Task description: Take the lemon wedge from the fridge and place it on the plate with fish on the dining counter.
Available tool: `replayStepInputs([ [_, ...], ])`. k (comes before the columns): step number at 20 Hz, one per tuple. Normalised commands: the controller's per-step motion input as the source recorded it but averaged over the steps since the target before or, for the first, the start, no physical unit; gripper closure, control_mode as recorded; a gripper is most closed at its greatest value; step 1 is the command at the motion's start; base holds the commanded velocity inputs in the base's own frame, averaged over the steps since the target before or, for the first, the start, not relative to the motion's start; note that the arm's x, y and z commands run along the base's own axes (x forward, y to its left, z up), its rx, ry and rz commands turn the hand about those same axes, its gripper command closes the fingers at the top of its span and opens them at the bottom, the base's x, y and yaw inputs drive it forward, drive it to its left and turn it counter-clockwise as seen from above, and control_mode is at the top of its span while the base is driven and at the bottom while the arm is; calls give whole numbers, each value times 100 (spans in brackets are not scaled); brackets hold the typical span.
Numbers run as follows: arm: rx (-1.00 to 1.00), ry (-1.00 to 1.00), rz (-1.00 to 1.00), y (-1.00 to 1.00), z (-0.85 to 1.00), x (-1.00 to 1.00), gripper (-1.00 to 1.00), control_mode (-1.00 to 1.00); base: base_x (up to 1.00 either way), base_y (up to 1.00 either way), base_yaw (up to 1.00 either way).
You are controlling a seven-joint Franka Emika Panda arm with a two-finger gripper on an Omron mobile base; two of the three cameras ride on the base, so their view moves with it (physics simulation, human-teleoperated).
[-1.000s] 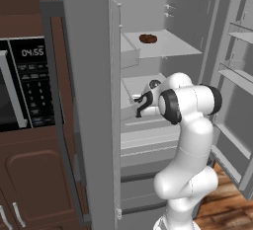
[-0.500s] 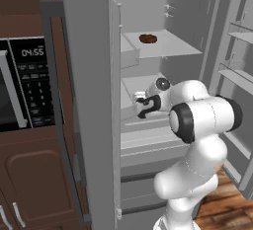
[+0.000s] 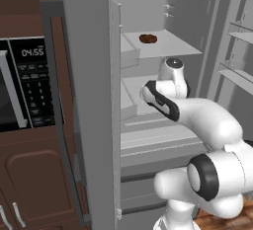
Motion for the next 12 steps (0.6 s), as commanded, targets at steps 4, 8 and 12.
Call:
replayStepInputs([
  [4, 0, 49, -4, 3, 19, -100, 100, -100, 0, 0, 0],
  [8, -2, 13, -1, 2, -4, -100, 100, -100, 0, 0, 0],
  [12, -15, -46, 0, 0, 13, -97, 100, -100, 0, 0, 0],
])
